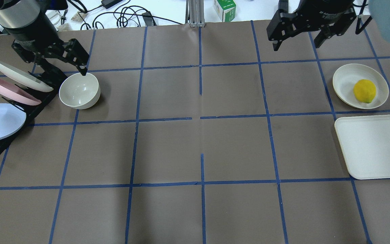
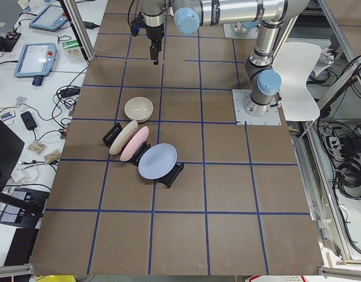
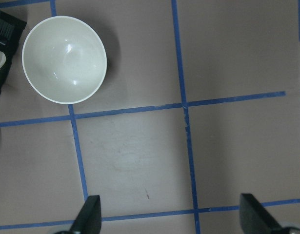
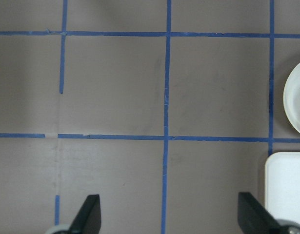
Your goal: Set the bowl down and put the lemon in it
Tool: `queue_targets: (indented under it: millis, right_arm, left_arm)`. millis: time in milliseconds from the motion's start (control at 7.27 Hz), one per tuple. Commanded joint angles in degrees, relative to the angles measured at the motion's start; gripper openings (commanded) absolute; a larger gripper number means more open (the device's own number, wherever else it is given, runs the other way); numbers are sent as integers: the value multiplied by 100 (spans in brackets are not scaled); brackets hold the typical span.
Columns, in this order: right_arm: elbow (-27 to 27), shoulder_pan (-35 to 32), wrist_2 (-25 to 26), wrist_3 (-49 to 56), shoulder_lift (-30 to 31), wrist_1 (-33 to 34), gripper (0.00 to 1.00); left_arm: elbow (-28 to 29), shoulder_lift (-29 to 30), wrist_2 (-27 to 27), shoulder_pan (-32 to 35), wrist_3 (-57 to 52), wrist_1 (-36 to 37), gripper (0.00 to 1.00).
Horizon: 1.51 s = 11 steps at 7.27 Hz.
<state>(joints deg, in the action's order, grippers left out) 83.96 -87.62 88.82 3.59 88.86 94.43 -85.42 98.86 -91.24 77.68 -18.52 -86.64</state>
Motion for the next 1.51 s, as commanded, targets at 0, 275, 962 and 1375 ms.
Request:
queue_targets:
  millis: [0, 275, 962, 1375]
  right_arm:
    - [-11, 1546, -22, 1836, -148, -4, 100]
    - [-55, 2964, -83, 3516, -525, 49, 99]
    - [24, 3208, -382, 3763, -1762, 1098, 99]
    - [68, 3190, -374, 3728, -2783, 1628, 98]
  left_arm:
    - [16, 1017, 1, -446, -538, 1047, 100]
    - [8, 1687, -17, -604, -617, 1718, 100]
    - [-457, 2059, 1, -939, -582, 2248, 100]
    - [-476, 2252, 98, -948, -582, 2468, 100]
